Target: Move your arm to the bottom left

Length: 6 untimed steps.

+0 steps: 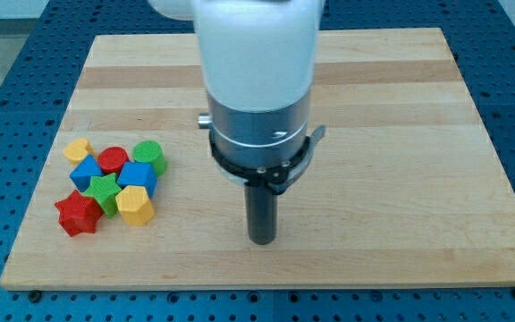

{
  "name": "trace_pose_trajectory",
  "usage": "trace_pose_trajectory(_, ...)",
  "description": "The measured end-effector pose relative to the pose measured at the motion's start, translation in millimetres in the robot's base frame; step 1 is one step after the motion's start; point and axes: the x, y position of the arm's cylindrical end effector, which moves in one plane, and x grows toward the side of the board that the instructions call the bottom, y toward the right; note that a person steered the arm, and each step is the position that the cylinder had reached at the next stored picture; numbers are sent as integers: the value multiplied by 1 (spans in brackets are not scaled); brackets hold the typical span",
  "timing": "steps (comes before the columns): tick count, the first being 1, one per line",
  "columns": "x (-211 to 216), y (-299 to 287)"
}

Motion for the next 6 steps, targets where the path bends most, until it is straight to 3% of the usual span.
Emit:
trace_pose_trajectory(4, -5, -2)
trace_pose_trajectory(6, 28, -15)
